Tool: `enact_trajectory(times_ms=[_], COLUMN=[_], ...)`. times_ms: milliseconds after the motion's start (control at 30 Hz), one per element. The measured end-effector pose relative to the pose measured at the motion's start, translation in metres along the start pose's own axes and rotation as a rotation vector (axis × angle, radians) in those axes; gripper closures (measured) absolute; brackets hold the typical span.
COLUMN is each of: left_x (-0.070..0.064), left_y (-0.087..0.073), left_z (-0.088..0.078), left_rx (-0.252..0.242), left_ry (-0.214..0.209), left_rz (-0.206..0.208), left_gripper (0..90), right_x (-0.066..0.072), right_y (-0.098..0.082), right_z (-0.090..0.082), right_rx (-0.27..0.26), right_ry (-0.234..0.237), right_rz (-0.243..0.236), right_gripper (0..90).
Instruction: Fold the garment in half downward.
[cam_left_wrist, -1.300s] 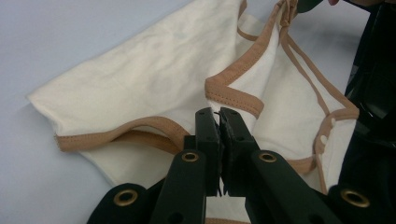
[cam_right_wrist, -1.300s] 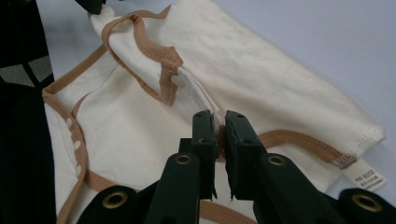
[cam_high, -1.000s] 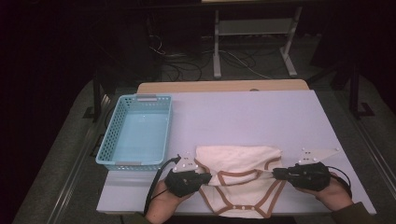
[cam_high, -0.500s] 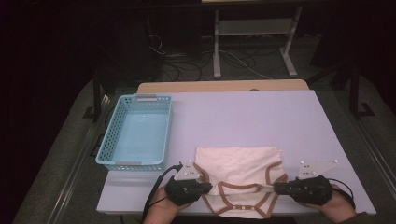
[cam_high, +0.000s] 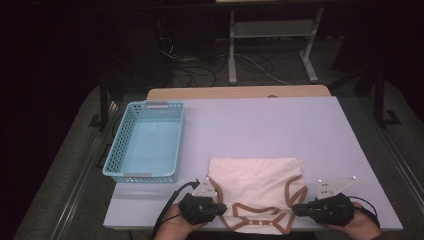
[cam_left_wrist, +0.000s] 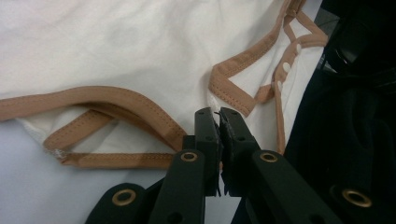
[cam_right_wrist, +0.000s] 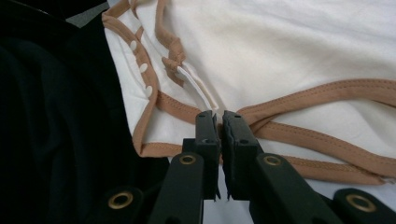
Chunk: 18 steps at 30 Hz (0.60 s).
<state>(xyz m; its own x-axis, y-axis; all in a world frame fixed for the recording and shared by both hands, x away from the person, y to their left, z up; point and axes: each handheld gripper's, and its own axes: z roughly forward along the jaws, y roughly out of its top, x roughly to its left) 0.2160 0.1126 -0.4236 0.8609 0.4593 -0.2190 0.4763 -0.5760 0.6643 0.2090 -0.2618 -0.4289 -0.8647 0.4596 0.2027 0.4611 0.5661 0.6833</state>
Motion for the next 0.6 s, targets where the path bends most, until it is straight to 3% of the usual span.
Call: enact_trajectory(times_ms=[433,600], left_x=[0.0018,0.0031], left_y=[-0.0039,-0.0047], left_z=[-0.0078,-0.0069], left_rx=[0.013,0.010], left_ry=[-0.015,-0.001], left_rz=[-0.007,-0.004], left_gripper=[85.8,80.1], right_x=[0.0060,0.0056], right_y=[-0.0029,-0.0029], right_z=[-0.0008,0.0026], right_rx=[0.008,0.028], right_ry=[0.043,0.050], right_rz=[-0.014,-0.022], right_gripper=[85.0,80.9])
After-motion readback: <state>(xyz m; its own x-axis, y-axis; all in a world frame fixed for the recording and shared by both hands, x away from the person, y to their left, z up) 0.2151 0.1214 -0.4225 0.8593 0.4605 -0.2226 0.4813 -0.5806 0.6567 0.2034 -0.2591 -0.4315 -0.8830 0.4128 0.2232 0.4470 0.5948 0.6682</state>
